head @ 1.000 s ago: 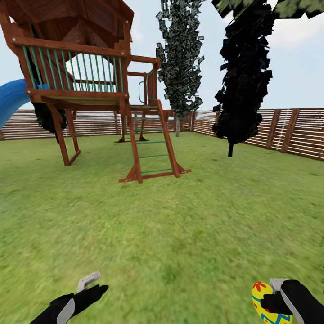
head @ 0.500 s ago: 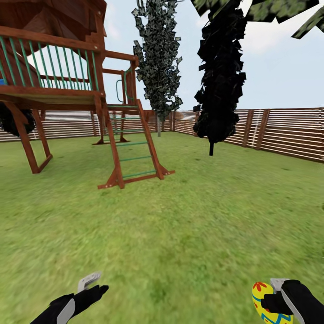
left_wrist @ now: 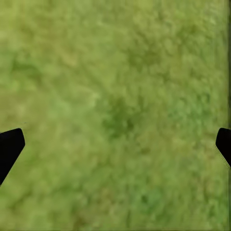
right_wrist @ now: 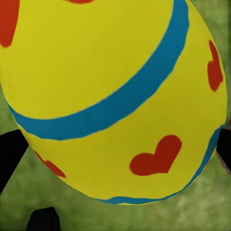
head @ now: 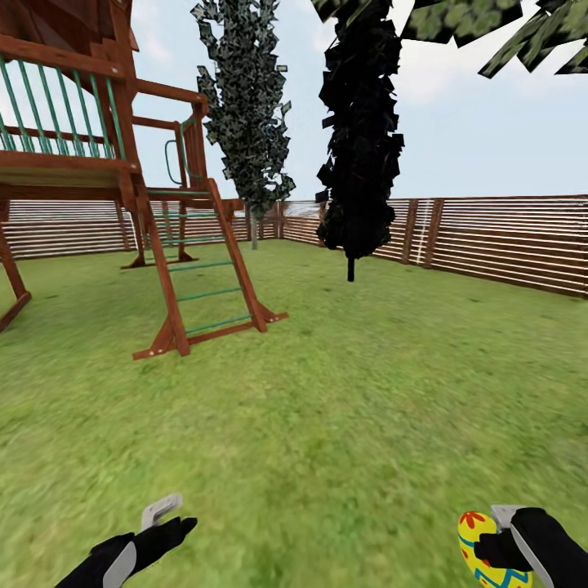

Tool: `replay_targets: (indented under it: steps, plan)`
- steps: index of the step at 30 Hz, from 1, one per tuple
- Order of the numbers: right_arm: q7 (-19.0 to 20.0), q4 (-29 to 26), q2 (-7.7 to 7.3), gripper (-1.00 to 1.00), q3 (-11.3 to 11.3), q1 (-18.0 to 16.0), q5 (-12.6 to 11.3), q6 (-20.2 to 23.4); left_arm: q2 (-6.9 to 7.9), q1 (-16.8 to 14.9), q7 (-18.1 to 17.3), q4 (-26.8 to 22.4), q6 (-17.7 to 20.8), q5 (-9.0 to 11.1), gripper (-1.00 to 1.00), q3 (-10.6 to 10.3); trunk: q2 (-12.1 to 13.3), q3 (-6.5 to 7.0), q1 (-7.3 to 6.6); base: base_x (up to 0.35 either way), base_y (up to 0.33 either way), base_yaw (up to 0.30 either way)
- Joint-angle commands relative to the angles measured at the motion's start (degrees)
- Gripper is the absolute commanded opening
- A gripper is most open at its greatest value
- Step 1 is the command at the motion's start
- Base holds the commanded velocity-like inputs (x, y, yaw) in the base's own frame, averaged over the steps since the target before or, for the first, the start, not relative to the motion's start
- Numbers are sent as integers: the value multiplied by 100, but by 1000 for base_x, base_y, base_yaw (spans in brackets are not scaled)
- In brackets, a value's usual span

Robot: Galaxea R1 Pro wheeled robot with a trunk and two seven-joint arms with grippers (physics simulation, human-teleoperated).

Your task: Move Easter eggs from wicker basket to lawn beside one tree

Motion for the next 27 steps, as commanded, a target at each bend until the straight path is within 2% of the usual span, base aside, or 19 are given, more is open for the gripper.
replay_targets:
  steps: [1, 27]
  plan:
    - [5, -3, -1, -100, 3, -4, -17, 27, -1, 0, -19, -10, 54, 41, 100, 33, -3, -7, 3, 334, 85, -270]
    - [5, -6, -1, -100, 3, -4, -17, 27, -1, 1, -19, -10, 51, 33, 100, 33, -3, -7, 3, 335, 77, -269]
